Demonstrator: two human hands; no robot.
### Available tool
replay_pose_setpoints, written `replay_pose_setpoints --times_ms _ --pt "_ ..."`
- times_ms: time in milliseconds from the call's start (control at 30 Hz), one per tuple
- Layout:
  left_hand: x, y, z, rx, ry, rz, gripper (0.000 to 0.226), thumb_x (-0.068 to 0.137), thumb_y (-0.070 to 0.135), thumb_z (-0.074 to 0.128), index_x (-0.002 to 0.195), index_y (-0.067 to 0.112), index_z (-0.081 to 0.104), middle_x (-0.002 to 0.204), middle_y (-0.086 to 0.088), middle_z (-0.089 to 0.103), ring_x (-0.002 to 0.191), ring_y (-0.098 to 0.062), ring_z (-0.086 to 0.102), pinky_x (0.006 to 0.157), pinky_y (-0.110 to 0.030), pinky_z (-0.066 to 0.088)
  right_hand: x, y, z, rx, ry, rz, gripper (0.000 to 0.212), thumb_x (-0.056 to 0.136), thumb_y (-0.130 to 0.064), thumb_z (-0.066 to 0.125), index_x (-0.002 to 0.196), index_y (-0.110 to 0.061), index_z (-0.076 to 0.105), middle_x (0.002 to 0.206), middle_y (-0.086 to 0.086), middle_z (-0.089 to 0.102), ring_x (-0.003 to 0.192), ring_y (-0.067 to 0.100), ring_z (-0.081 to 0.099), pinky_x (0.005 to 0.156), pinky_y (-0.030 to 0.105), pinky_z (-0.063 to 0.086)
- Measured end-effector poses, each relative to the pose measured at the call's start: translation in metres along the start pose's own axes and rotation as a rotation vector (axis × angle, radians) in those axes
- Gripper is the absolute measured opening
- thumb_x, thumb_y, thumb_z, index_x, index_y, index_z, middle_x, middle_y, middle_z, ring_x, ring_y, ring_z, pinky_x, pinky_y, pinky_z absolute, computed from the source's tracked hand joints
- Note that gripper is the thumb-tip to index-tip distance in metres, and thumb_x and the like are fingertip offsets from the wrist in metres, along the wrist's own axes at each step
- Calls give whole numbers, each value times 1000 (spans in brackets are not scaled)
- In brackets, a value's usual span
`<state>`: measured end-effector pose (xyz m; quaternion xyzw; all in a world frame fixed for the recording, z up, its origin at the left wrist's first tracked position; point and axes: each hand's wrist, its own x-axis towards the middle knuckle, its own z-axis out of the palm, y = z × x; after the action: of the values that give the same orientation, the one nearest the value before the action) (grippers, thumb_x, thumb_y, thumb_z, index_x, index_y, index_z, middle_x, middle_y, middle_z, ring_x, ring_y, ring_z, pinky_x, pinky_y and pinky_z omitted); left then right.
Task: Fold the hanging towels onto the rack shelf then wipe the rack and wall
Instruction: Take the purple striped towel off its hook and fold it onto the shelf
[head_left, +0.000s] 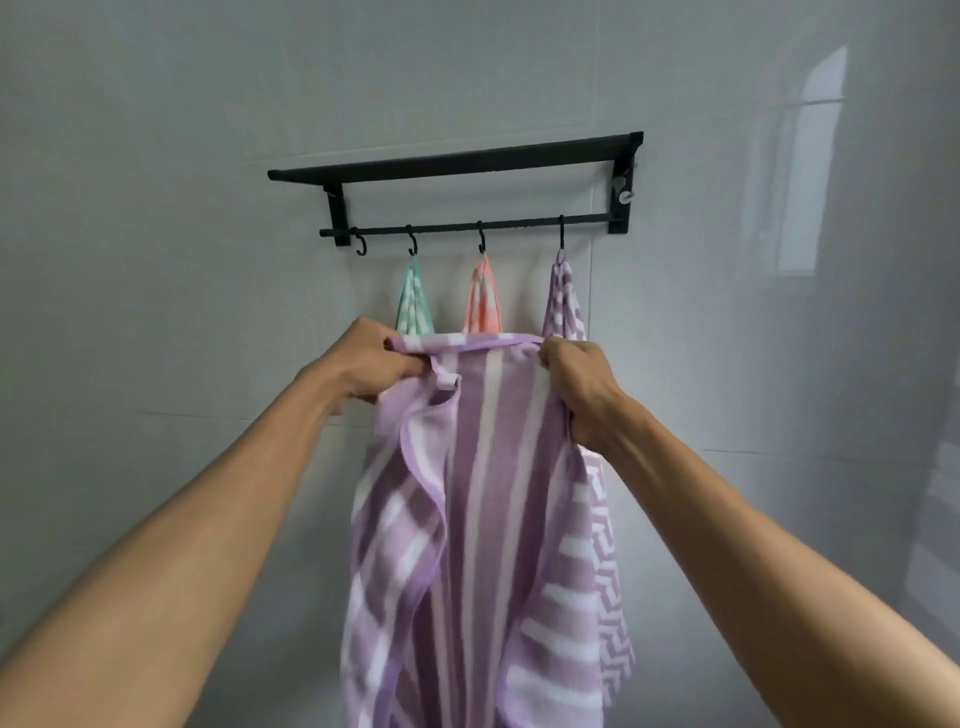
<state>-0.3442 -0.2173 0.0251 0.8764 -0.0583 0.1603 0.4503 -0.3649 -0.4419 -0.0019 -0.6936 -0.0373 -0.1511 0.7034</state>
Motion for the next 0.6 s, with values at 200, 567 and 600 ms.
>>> replay_pose_setpoints --times_ms 200,567,600 --pt "16 -33 -24 -363 -120 -67 15 98 17 62 100 8 74 87 -6 74 78 -22 67 76 -35 50 18 0 22 -76 -31 -14 24 85 -21 73 89 3 73 76 17 65 68 28 61 73 55 61" --pt "32 -57 -34 -262 -103 7 27 73 18 79 62 15 55 68 -2 54 68 -23 52 64 -28 43 32 4 74 -153 12 -82 38 88 -42 76 62 -15 66 67 7 61 62 21 60 63 38 57" --pt "35 -61 -37 -215 -78 6 23 73 13 70 60 17 52 64 0 50 65 -21 48 62 -27 39 35 4 75 -161 23 -106 39 90 -42 73 61 -16 65 66 7 59 61 19 57 62 34 53"
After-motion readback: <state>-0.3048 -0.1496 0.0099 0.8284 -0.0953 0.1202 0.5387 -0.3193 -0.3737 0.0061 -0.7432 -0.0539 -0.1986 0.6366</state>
